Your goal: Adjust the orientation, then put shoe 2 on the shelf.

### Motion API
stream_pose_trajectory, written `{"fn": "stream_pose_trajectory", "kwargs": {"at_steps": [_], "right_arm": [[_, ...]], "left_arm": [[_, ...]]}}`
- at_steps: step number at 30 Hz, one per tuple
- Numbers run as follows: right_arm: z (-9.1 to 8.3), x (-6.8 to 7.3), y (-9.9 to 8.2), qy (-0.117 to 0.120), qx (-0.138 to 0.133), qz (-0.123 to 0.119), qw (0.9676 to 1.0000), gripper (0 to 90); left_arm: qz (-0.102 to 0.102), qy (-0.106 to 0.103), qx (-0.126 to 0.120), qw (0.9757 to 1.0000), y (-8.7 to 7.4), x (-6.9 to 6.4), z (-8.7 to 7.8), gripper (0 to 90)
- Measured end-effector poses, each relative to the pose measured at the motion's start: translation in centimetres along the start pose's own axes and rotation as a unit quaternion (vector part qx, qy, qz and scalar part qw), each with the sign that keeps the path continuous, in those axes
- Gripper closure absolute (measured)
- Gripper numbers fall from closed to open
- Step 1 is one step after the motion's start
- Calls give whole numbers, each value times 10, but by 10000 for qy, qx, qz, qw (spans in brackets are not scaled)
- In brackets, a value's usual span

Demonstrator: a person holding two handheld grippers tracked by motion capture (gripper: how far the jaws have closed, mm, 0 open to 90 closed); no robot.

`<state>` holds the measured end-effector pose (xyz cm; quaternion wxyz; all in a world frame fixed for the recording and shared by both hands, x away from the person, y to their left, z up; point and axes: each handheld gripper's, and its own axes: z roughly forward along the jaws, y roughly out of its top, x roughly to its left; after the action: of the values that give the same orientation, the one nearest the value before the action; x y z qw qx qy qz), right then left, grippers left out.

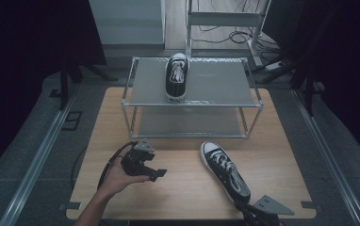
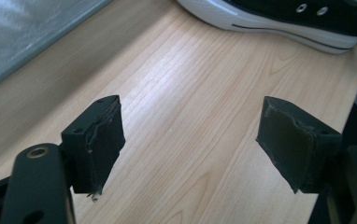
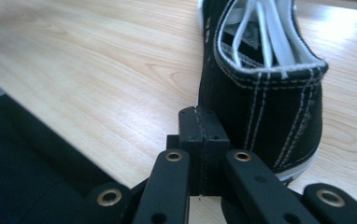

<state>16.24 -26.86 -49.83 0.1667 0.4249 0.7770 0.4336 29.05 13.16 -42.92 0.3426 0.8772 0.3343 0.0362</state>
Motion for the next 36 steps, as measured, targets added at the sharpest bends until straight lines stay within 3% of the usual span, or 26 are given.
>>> {"fn": "stream_pose_trajectory", "kwargs": {"at_steps": [4, 6, 10, 12, 13, 16, 17, 21, 30, 36], "right_arm": [[0, -2, 0, 46, -6, 7, 10000, 856], [-3, 4, 3, 393, -165, -29, 9991, 804], [-7, 15, 11, 572, -269, -242, 9977, 716], [-11, 21, 23, 599, -360, -412, 9967, 654], [-16, 22, 39, 639, -409, -502, 9959, 591], [-20, 19, 54, 596, -468, -521, 9958, 550], [-20, 15, 67, 612, -393, -518, 9960, 456], [-11, 4, 86, 623, -78, -457, 9970, 389], [4, -7, 109, 508, 275, -490, 9971, 312], [19, -21, 120, 446, 613, -293, 9967, 262]], "left_arm": [[-101, -50, -89, 9999, -9, -2, 5, 231], [-104, 19, -116, 9999, -14, -3, 10, 231], [-128, 10, -135, 9998, -17, -3, 13, 232], [-176, 11, -160, 9997, -19, -2, 15, 233], [-140, 67, -99, 9998, -20, -2, 17, 234], [-160, 110, -106, 9998, -20, -2, 17, 236], [-129, 74, -89, 9999, -21, -2, 17, 236], [-141, 67, -69, 9999, -22, -3, 19, 235], [-185, 37, -112, 9998, -22, -3, 19, 236], [-163, 25, -92, 9998, -22, -5, 20, 236]]}}
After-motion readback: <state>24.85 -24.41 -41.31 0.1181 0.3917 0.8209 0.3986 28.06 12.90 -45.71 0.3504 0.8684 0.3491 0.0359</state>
